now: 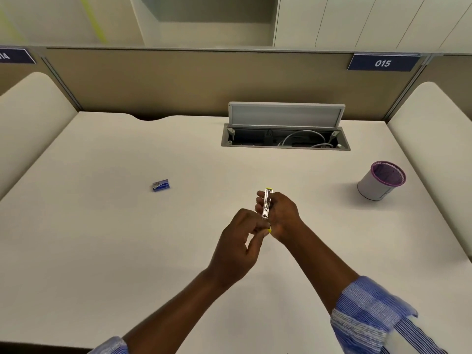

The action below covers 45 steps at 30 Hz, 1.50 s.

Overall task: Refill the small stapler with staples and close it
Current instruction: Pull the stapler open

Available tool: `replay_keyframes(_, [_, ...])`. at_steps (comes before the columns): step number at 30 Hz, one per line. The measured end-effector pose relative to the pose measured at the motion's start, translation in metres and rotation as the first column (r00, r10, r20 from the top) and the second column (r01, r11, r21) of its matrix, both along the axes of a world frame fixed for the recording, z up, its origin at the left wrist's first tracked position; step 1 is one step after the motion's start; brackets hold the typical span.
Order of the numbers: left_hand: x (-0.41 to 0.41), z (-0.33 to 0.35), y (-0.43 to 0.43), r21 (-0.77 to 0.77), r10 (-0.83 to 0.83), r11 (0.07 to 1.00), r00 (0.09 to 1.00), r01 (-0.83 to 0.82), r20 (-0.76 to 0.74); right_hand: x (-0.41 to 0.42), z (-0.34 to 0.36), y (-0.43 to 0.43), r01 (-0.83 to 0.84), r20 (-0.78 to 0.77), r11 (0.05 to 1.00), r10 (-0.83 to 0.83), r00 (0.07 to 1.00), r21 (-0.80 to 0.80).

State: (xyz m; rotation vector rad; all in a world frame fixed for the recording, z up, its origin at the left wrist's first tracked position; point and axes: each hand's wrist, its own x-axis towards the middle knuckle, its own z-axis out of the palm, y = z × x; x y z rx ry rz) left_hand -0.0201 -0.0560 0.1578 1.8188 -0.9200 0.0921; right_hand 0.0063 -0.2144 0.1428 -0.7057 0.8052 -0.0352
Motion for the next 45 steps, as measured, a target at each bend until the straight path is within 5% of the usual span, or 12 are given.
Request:
replay_keyframes(13, [-0.010,-0.042,0.026,0.213,-0.011,0.977,1.000,0.015,-0.021,0.008,0.003,0.012,-0.187,0.057,0.978,0.193,0.979,-0.096])
replay_keyframes(30, [0.005,-0.018,0.016,0.096,0.136,0.988,0.974,-0.120,-0.181,-0.017,0.012,0.019,-0.308,-0.093,0.901,0.294,0.951,-0.307])
replay_keyframes(45, [0.025,0.007,-0.006,0.274,0.133,0.954,0.991,-0.124,-0.016,-0.024,0.016,0.025,-0.331,-0.095,0.879,0.318,0.943,-0.345])
